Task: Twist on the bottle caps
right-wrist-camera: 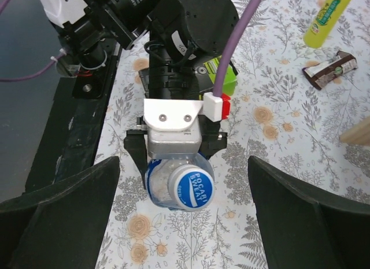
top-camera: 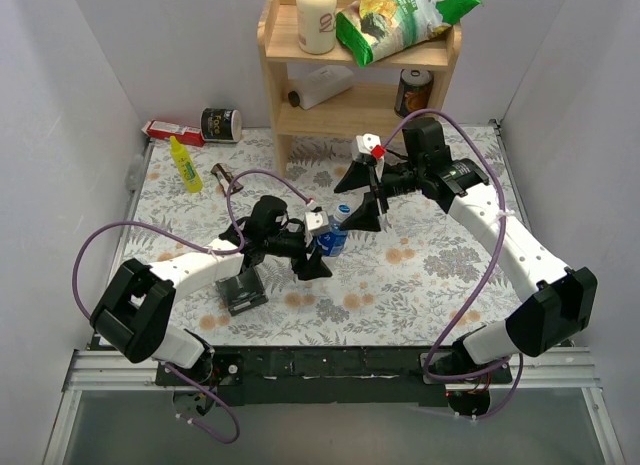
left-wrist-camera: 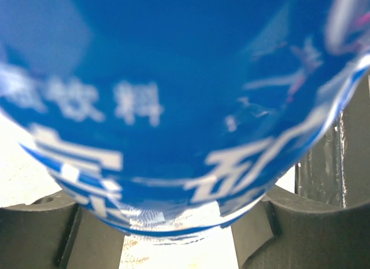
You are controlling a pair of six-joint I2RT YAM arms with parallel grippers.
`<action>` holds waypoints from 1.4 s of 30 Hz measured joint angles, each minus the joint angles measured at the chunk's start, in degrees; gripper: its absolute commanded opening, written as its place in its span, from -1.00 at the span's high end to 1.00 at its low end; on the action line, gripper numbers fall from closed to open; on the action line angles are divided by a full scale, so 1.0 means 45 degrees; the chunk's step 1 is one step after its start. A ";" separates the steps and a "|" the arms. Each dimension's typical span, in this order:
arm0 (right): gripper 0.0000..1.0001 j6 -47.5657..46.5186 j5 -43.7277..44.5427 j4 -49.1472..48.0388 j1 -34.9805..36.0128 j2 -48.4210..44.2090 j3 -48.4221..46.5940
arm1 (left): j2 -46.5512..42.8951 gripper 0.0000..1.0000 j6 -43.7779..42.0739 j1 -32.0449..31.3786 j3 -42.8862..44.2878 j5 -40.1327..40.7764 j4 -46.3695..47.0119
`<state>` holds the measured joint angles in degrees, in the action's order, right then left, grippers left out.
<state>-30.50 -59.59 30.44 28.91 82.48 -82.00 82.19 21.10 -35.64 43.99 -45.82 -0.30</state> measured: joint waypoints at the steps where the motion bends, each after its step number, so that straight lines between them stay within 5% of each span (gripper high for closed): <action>1: -0.95 -0.0083 -0.0121 0.0092 0.0000 0.0019 0.0005 | 0.0000 1.00 0.0087 0.0000 0.0000 0.0005 0.0010; 26: -0.91 -0.0223 0.0831 0.0690 -0.0029 -0.1098 0.1044 | 0.0238 1.00 0.2613 0.1209 -0.0102 0.0423 0.1836; 32: -0.83 -0.1103 0.1598 0.2123 -0.0816 -0.0709 -0.0393 | 0.0923 1.00 -0.0855 0.0976 0.0865 0.0097 -0.1083; 37: -0.79 -0.4682 0.1909 0.4240 -0.0772 0.0291 -0.3356 | 0.2098 1.00 -0.4201 0.0801 0.1928 0.0311 -0.4095; 42: -0.68 -0.8684 0.2472 0.7325 0.0321 0.0772 -0.3881 | 0.2093 1.00 -0.5498 0.0782 0.2098 0.0495 -0.5343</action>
<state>-69.58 -48.47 63.40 30.35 85.95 -99.46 91.61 -3.64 -32.12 53.43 -43.59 -24.34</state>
